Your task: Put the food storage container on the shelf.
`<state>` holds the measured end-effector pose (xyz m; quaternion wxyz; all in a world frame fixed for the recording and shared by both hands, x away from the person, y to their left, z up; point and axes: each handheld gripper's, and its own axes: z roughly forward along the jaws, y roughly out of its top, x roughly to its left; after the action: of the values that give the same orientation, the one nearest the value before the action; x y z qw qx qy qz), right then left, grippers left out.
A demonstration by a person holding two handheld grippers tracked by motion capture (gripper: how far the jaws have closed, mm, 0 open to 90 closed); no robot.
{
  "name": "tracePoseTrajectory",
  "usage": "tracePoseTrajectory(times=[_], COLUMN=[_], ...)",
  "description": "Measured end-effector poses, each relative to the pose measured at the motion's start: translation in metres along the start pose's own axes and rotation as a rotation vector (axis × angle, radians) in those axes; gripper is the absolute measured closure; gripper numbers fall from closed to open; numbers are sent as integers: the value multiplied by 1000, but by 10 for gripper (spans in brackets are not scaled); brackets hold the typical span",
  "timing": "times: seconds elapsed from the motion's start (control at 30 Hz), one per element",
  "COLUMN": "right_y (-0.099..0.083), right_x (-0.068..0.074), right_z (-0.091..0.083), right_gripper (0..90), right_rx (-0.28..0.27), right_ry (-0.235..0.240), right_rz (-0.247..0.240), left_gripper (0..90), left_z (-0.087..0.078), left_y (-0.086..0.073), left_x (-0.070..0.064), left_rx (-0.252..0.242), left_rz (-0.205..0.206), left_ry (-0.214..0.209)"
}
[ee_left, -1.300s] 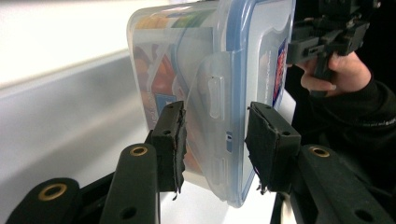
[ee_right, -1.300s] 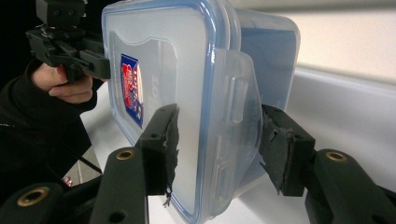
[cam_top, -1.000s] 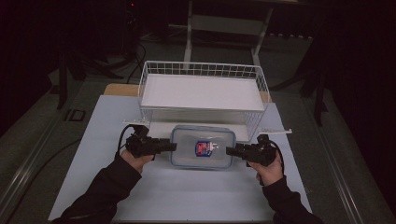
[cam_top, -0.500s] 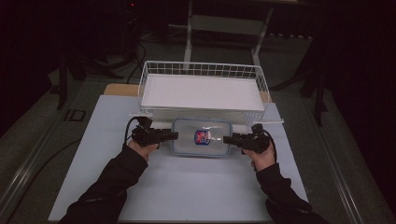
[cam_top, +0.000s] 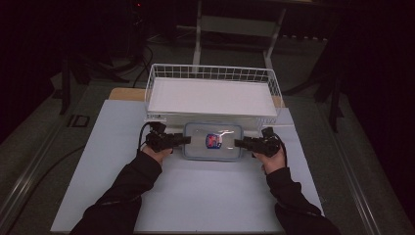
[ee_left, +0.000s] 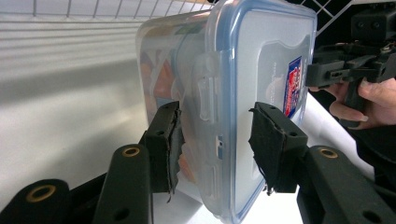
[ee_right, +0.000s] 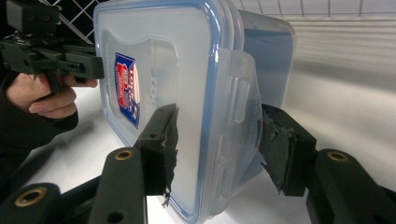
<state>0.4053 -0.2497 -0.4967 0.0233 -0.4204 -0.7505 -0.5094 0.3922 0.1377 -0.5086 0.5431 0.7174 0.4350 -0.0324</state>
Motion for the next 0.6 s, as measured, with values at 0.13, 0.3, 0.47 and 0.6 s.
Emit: tracePoseTrajectory(times=[0.13,0.3,0.47,0.6], right_y=[-1,-1,1,3], right_x=[-2,0,5,8], right_z=[1,3,6,7], right_gripper=[471,445,395,360], right_rx=[-8,-24,-32,-37], right_ry=[-21,-55,-123,-169], right_rz=[10,18,2,-6], left_gripper=[535,497,471,460], left_z=[2,6,8,9], left_y=[0,-3,-2,-2], left_x=[2,3,4,4], left_rx=[-19,-45,-76,-79], left_rz=[6,5,44,51], left_ry=[0,17,77,84])
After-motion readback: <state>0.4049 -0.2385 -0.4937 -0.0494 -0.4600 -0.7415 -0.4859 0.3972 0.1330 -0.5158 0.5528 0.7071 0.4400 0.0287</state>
